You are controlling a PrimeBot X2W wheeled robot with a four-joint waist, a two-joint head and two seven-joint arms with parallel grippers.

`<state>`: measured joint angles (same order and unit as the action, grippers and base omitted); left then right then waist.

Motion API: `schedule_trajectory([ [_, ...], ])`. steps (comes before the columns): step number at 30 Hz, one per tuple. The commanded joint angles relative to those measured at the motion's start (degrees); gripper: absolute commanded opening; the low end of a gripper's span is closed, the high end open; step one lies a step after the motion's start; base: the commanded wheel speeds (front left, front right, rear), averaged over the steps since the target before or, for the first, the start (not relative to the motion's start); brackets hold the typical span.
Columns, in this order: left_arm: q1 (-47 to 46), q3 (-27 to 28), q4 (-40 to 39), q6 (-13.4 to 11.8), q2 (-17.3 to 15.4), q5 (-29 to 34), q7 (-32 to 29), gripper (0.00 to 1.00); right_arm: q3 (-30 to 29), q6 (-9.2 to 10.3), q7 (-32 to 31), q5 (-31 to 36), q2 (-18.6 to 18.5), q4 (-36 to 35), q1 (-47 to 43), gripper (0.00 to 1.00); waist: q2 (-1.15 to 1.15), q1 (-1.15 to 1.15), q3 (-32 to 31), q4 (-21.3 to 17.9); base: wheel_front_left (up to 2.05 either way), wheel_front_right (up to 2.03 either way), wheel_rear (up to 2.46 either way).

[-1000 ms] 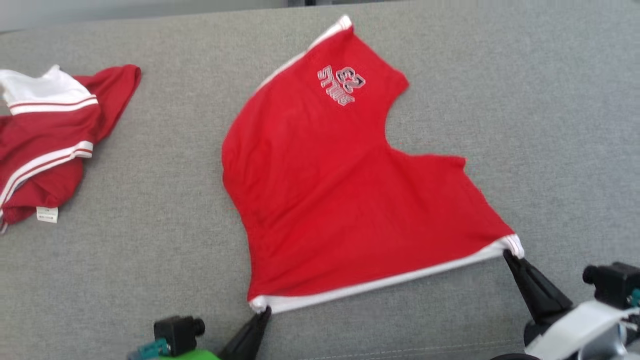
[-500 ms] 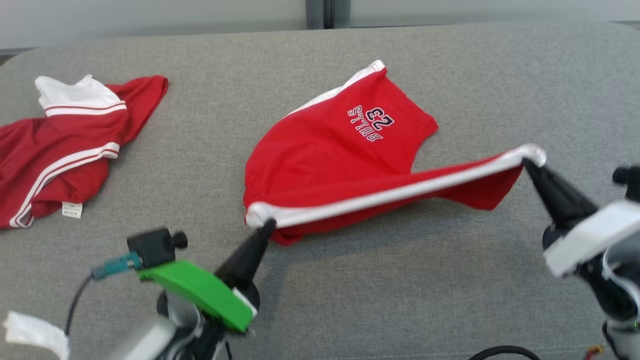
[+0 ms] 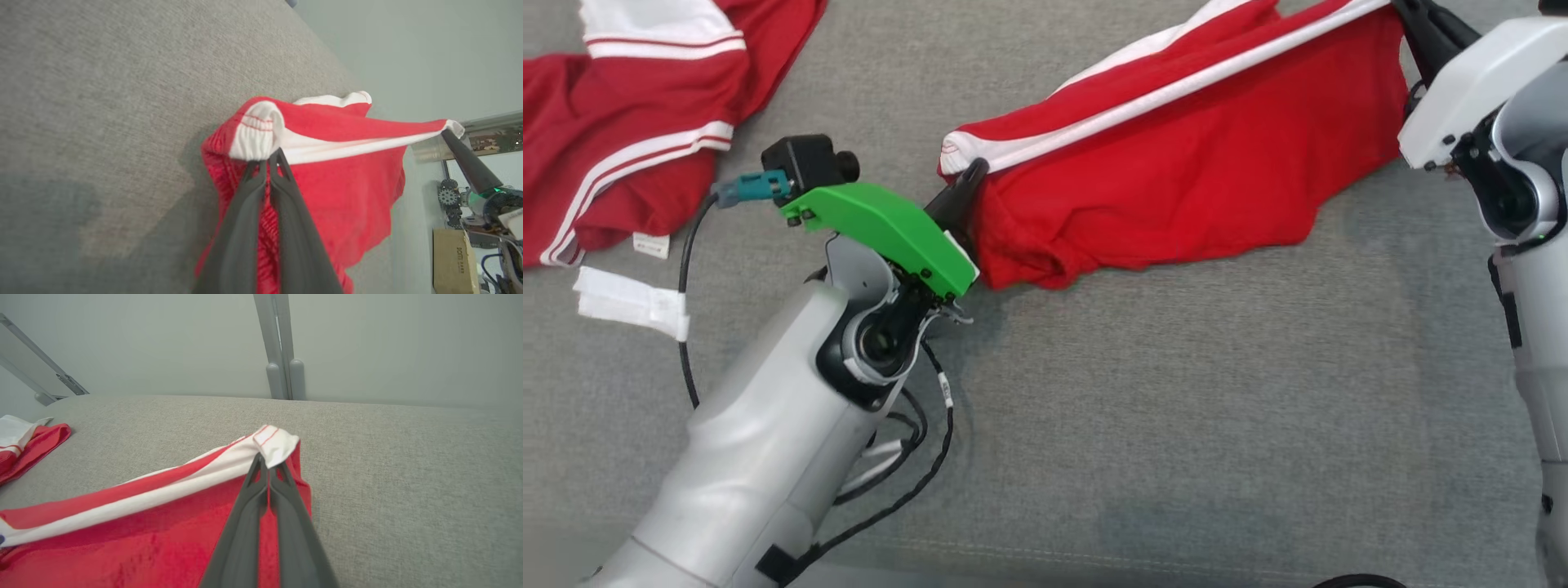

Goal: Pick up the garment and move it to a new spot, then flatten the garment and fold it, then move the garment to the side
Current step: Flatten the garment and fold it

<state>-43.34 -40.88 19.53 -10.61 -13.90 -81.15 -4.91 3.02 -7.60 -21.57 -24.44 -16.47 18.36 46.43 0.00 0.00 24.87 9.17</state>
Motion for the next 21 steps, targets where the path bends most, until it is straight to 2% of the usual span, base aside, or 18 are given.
schedule_trajectory([
  [1,-2.5,0.2,4.0,0.3,1.3,1.0,0.6,0.00,0.4,0.20,0.7,0.8,-0.8,2.7,2.8,0.00,0.00,0.00,6.8,7.3,0.00,0.00,0.00],
  [7,-5.4,0.0,11.9,3.7,5.3,0.5,1.4,0.00,4.6,0.17,1.9,2.3,-1.5,10.9,7.9,0.00,0.00,0.00,7.2,9.1,0.00,0.00,0.00],
  [14,-6.8,0.4,16.3,6.3,6.8,0.5,2.6,0.00,7.4,0.16,3.6,1.6,-2.0,16.4,10.9,0.00,0.00,0.00,6.7,10.4,0.00,0.00,0.00],
  [21,-7.0,0.2,16.9,8.2,7.5,0.3,2.6,0.02,10.0,0.16,4.7,0.0,-2.8,19.4,12.8,0.00,0.00,0.00,5.4,10.7,0.00,0.00,0.00],
])
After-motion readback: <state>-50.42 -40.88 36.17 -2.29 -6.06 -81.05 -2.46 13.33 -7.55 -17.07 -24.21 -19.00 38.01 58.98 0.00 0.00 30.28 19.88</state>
